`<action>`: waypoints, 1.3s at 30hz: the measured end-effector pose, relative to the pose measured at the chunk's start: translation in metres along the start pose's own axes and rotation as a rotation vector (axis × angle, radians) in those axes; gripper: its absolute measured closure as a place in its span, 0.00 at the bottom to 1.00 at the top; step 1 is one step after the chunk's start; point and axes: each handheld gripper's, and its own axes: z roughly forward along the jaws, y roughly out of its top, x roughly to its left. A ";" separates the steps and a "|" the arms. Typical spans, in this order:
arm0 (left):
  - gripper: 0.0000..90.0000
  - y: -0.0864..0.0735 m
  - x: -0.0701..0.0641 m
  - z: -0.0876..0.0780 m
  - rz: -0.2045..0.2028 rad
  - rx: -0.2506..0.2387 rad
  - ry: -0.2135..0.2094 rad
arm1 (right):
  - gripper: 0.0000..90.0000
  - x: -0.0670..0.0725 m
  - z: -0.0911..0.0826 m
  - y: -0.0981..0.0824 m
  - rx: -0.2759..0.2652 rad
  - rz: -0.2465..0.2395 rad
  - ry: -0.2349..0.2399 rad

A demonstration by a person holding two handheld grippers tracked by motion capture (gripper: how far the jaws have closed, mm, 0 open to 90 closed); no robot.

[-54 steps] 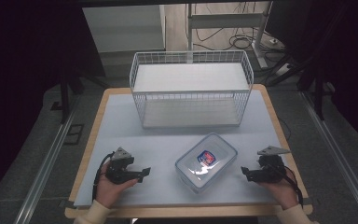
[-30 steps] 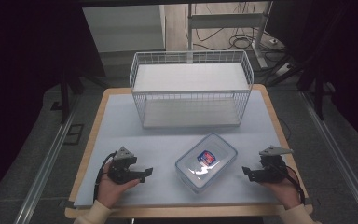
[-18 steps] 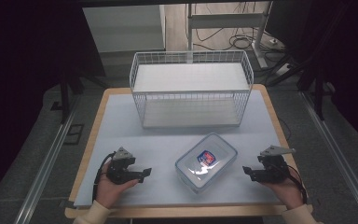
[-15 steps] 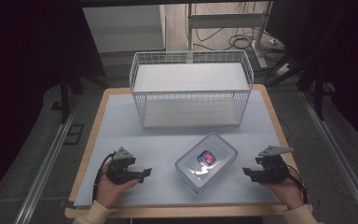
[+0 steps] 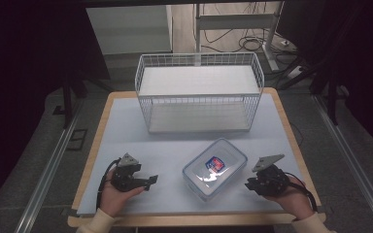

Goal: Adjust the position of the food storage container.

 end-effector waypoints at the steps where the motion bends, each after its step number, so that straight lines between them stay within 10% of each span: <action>1: 0.19 0.000 0.000 0.000 0.000 0.000 0.001 | 0.94 0.002 0.001 0.002 0.001 -0.013 0.012; 24: 0.19 -0.001 0.004 -0.002 -0.013 -0.006 0.000 | 1.00 0.056 0.042 0.046 0.076 -0.280 0.168; 39: 0.19 -0.001 0.004 -0.002 -0.018 -0.006 -0.003 | 1.00 0.072 0.056 0.062 0.063 -0.316 0.168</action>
